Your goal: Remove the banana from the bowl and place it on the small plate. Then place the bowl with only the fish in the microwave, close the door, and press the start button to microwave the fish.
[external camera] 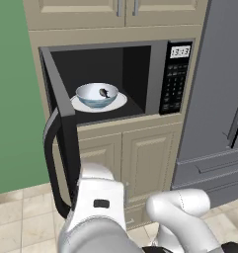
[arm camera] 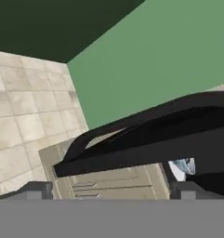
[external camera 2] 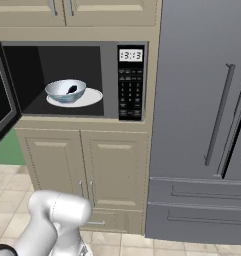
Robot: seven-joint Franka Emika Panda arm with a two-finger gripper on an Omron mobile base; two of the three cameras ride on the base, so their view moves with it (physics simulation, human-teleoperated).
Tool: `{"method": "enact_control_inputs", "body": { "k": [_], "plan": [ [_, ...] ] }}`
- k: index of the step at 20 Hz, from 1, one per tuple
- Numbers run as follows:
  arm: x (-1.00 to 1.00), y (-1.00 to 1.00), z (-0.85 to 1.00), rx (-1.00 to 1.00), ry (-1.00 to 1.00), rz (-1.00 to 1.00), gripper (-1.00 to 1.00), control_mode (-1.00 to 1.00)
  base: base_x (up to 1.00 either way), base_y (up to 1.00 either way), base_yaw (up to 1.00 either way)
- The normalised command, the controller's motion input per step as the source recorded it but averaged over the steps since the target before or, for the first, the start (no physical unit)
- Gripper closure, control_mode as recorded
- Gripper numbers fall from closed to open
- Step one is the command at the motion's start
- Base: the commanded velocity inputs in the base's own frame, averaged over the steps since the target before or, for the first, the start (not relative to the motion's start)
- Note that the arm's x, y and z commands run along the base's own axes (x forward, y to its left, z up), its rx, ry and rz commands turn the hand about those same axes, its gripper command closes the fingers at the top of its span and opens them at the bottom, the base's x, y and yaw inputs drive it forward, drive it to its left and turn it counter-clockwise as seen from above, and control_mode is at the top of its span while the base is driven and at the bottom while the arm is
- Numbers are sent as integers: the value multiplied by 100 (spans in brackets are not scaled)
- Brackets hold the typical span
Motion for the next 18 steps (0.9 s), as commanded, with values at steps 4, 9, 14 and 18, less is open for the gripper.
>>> {"method": "enact_control_inputs", "body": {
  "k": [4, 9, 14, 18],
  "plan": [
    [97, 99, -74, -27, 0, 12, -100, -100, 0, 0, 0],
    [100, 79, -71, -21, -2, 6, -100, -100, 0, 0, 0],
    [100, 57, -85, -18, 0, 3, -100, -100, 0, 0, 0],
    [98, 40, -71, -15, 0, 6, -100, -100, 0, 0, 0]
  ]
}}
